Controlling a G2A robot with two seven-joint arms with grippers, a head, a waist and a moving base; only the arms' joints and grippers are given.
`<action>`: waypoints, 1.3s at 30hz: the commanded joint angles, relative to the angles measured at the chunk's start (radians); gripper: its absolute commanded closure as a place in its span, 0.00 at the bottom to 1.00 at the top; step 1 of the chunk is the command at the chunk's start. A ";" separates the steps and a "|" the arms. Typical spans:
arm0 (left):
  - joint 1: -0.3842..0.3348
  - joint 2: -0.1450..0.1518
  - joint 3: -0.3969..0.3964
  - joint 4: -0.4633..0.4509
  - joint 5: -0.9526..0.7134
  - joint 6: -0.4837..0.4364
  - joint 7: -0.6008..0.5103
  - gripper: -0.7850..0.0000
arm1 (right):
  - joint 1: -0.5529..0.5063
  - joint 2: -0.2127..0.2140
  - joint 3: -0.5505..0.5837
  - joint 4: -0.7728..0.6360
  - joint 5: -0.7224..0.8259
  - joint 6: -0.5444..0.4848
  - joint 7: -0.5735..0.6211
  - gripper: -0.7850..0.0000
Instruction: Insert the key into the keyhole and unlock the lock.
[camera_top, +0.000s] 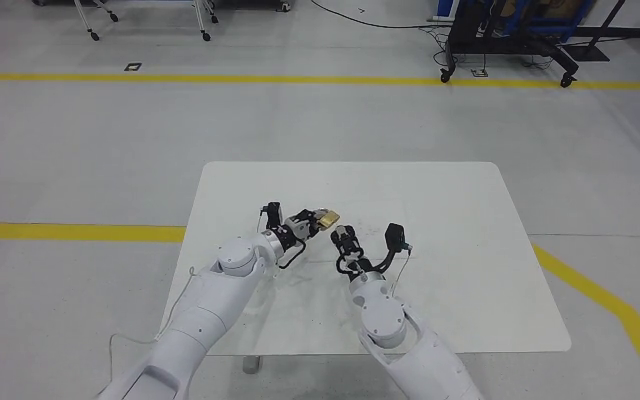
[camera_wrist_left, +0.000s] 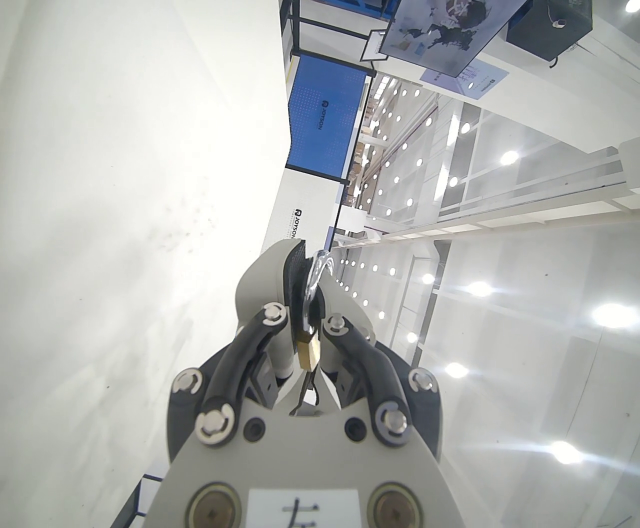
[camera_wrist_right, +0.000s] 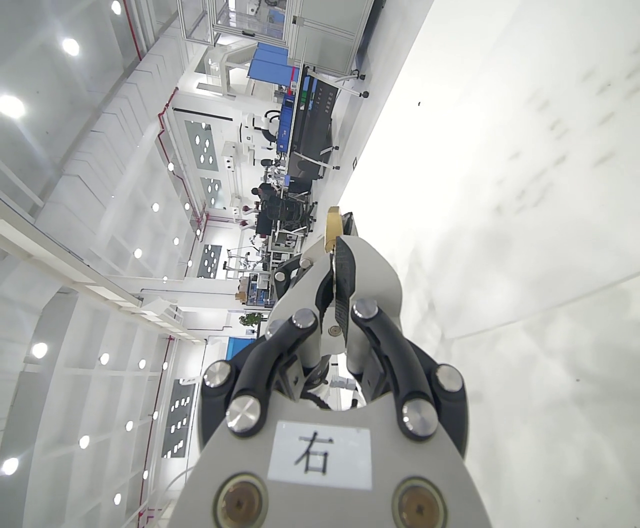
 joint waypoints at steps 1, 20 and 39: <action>0.001 -0.001 -0.003 0.001 0.001 0.000 0.000 1.00 | 0.007 -0.004 -0.002 0.007 0.002 0.007 -0.004 1.00; 0.018 -0.006 -0.010 -0.030 0.094 -0.043 0.022 1.00 | 0.011 -0.024 0.002 0.019 -0.035 0.033 0.008 1.00; 0.030 -0.011 -0.031 -0.043 0.126 -0.045 0.027 1.00 | -0.033 -0.029 0.050 -0.019 -0.055 0.018 0.035 0.69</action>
